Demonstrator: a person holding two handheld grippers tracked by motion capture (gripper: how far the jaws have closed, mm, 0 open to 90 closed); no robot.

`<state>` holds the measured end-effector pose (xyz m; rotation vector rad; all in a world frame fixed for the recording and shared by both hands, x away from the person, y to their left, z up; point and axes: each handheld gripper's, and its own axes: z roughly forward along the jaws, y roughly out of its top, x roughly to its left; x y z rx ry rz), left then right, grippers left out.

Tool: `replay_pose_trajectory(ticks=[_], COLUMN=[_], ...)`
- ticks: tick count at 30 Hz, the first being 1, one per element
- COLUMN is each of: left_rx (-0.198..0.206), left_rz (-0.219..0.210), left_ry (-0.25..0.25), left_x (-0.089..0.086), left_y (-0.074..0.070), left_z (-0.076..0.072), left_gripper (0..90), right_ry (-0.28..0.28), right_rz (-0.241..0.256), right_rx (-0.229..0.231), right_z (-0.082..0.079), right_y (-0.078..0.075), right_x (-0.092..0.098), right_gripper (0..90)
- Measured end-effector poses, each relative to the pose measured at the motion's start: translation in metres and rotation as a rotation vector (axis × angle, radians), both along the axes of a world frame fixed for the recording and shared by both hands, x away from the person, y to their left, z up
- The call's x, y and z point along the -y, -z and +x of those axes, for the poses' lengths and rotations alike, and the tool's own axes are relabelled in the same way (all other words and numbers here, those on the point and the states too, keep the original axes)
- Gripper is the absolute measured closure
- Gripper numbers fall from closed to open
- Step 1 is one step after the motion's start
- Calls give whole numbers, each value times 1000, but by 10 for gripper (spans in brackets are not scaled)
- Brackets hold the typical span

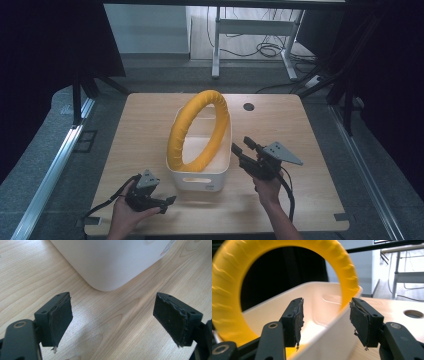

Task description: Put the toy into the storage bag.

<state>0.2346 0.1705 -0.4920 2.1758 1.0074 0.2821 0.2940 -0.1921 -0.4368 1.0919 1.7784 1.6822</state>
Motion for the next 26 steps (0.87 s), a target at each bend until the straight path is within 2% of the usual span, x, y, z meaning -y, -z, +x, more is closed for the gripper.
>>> replay_pose_trajectory(ticks=[7, 11, 20, 26], left_rx=[-3, -5, 1, -2], left_rz=[-1, -2, -5, -13], left_ry=[-3, -2, -4, -14], left_x=[0, 1, 0, 0], left_y=[0, 1, 0, -1], left_z=[0, 0, -1, 0], left_gripper=[159, 159, 159, 159], right_ry=[58, 86, 83, 79], right_rz=[-39, -62, -73, -89], right_rx=[-41, -60, -69, -53], right_z=[1, 3, 3, 0], right_y=[24, 31, 36, 37], right_x=[34, 44, 46, 49], right_gripper=[450, 450, 448, 434])
